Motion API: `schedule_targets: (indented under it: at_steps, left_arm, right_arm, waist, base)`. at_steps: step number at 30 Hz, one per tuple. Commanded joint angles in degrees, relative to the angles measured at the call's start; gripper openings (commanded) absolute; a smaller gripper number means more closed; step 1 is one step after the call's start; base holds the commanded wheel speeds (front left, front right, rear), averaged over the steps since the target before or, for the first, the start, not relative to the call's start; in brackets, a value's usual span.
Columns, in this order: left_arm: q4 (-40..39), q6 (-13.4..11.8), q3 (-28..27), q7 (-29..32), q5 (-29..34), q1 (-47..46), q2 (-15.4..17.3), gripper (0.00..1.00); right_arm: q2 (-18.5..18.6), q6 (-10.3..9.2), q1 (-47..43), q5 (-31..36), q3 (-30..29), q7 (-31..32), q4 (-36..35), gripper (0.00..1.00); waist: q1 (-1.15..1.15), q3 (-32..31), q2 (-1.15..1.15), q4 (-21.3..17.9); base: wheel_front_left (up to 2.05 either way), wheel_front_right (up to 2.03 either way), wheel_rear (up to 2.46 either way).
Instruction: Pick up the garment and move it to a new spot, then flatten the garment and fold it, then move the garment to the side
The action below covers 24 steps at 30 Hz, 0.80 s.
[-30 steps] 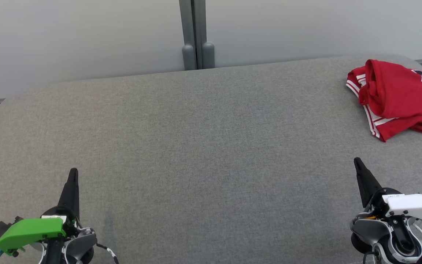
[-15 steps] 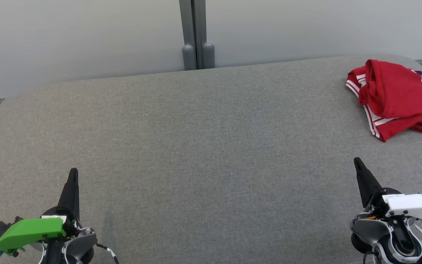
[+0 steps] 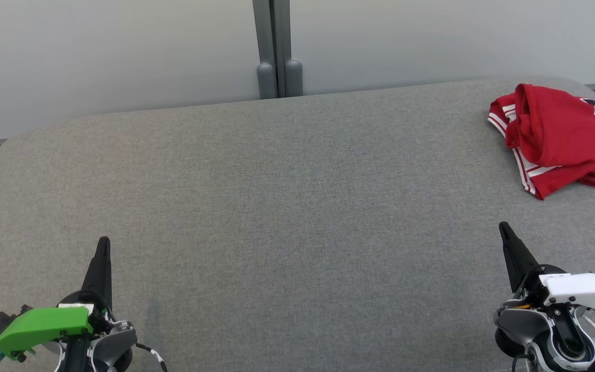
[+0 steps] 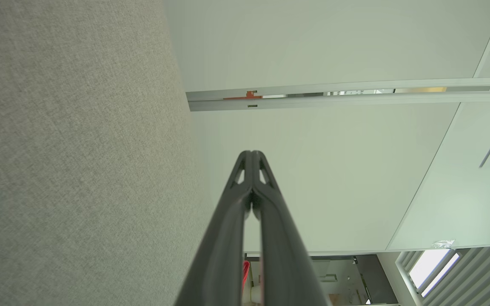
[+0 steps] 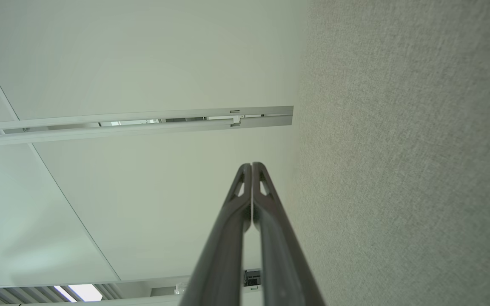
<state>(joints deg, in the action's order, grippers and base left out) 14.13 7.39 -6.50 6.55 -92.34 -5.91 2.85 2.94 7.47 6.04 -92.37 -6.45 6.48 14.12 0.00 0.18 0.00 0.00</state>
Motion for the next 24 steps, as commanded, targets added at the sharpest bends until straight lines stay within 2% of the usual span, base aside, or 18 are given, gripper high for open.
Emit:
schedule_targets:
  at_steps: [1, 24]
  left_arm:
    - [-0.16, 0.24, -0.15, 0.18, -0.14, -0.65, 0.04, 0.0]
    - [-0.16, 0.25, -0.14, 0.18, -0.15, -0.65, 0.04, 0.0]
  right_arm:
    - [0.06, 0.04, 0.35, -0.18, -0.12, 0.17, -0.19, 0.0]
    - [0.03, 0.04, 0.36, -0.12, -0.17, 0.22, -0.19, 0.0]
  waist:
    - [0.0, 0.0, 0.0, 0.0]
    - [0.0, 0.0, 0.0, 0.0]
  base:
    - [0.0, 0.0, 0.0]
    - [0.0, 0.0, 0.0]
